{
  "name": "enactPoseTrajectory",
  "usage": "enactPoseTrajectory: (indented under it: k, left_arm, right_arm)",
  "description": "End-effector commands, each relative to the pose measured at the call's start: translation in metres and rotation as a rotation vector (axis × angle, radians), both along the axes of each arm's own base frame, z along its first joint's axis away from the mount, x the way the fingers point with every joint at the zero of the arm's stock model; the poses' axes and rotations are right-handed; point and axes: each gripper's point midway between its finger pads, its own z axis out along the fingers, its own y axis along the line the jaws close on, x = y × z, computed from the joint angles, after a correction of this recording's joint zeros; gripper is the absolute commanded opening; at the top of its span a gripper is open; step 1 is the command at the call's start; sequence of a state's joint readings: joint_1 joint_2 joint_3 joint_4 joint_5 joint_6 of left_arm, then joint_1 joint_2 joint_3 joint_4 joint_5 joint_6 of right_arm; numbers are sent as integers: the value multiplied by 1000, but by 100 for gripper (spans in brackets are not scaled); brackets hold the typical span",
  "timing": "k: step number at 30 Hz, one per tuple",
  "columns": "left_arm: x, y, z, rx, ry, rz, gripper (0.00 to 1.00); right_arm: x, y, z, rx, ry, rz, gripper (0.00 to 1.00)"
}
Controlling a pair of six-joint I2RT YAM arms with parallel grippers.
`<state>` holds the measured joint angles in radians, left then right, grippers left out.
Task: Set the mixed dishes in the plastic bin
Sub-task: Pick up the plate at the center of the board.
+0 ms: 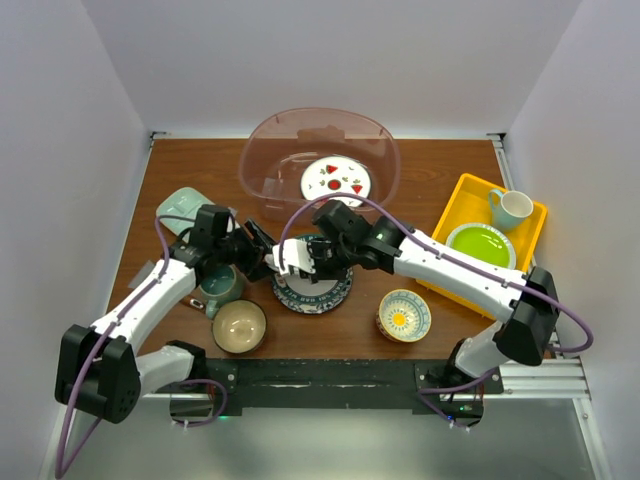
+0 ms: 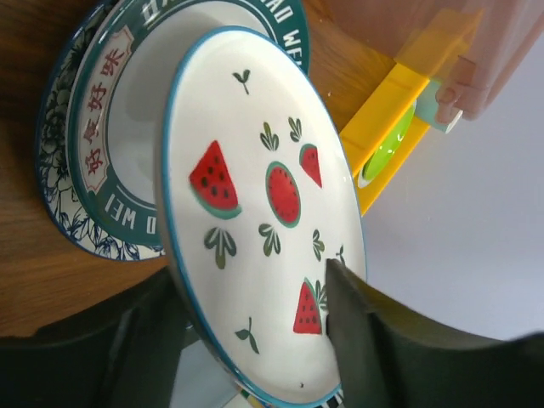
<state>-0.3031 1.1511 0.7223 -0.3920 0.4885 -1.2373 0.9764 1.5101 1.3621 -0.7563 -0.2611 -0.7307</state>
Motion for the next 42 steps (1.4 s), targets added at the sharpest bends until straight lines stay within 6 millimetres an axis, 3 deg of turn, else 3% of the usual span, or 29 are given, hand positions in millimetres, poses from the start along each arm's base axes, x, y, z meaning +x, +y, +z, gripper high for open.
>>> enactPoseTrajectory:
  k: [1, 3, 4, 7, 12, 14, 18, 19, 21, 22, 25, 30, 38, 42]
  left_arm:
    - [5, -11, 21, -79, -47, -15, 51]
    - [4, -11, 23, -79, -64, -22, 39]
    - [4, -11, 25, -85, -72, -30, 25]
    - [1, -14, 29, -106, -103, -59, 0]
    - [-2, -16, 49, -114, -208, -118, 0]
    - [-3, -17, 57, -122, -258, -145, 0]
    - [-5, -15, 66, -102, -325, -172, 0]
    - [-6, -15, 68, -99, -346, -187, 0]
    - [-7, -16, 73, -105, -379, -206, 0]
    - [-7, -16, 75, -97, -410, -222, 0]
    - [-7, -16, 80, -89, -472, -252, 0]
    - [-6, -17, 92, -68, -567, -300, 0]
    - [-6, -22, 113, -67, -760, -400, 0]
    - [-3, -27, 139, -87, -920, -442, 0]
  right_arm:
    - [10, 25, 53, 156, -93, 20, 0]
    - [5, 24, 52, 157, -83, 38, 0]
    - [3, 22, 48, 148, -71, 47, 0]
    - [-15, 16, 44, 140, -29, 119, 0]
    - [-41, 4, 35, 120, 28, 237, 0]
    - [-52, -2, 33, 115, 56, 274, 6]
    - [-69, -15, 30, 100, 113, 319, 34]
    - [-72, -18, 31, 104, 118, 331, 45]
    - [-78, -24, 34, 113, 149, 342, 54]
    - [-80, -26, 36, 122, 156, 343, 62]
    - [-76, -36, 48, 161, 163, 329, 76]
    - [-64, -61, 69, 234, 155, 272, 89]
    - [1, -109, 97, 382, 94, -64, 95]
    - [29, -123, 101, 443, 87, -201, 97]
